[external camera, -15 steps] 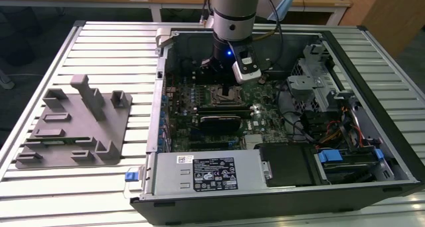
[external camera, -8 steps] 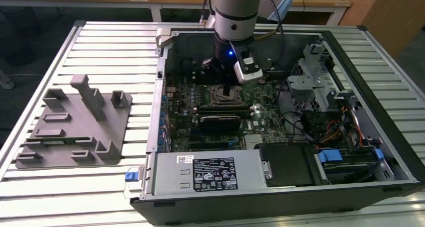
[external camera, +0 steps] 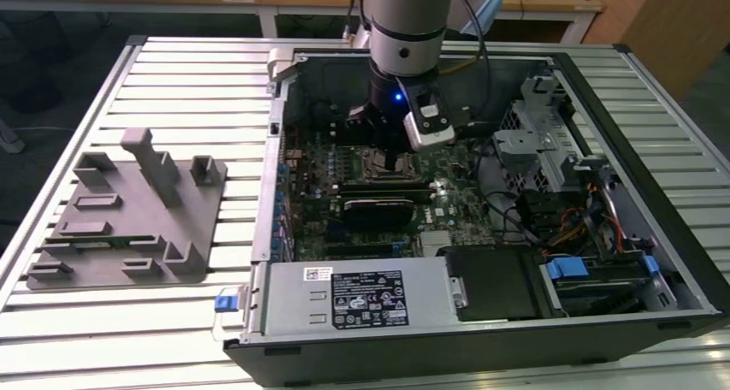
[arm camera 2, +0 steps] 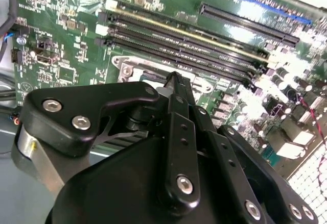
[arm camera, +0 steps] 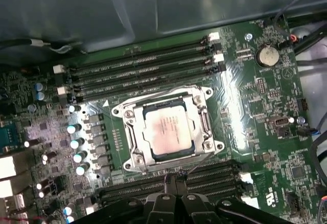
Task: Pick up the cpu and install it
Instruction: 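Install the second cpu locking lever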
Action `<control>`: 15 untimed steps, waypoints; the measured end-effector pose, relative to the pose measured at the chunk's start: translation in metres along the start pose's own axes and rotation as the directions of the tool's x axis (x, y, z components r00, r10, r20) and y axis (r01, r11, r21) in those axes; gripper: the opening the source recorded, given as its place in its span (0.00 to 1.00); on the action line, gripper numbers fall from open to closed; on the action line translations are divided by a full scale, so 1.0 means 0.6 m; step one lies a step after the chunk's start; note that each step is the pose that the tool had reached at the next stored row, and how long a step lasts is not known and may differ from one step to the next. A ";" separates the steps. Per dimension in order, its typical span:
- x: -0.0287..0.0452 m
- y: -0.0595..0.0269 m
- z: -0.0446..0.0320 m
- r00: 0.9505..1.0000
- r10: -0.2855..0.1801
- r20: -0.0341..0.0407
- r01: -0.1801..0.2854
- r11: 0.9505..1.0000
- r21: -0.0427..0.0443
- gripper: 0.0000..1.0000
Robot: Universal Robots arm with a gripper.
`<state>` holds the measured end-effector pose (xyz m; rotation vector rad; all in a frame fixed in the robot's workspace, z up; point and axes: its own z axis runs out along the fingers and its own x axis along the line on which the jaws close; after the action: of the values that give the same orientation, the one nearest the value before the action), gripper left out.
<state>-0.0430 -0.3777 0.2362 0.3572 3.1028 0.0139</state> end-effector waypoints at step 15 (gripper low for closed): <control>0.004 -0.008 0.022 0.991 -0.132 -0.003 0.132 0.991 -0.003 0.11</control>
<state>-0.0461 -0.3815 0.2228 0.1507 3.1222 0.0176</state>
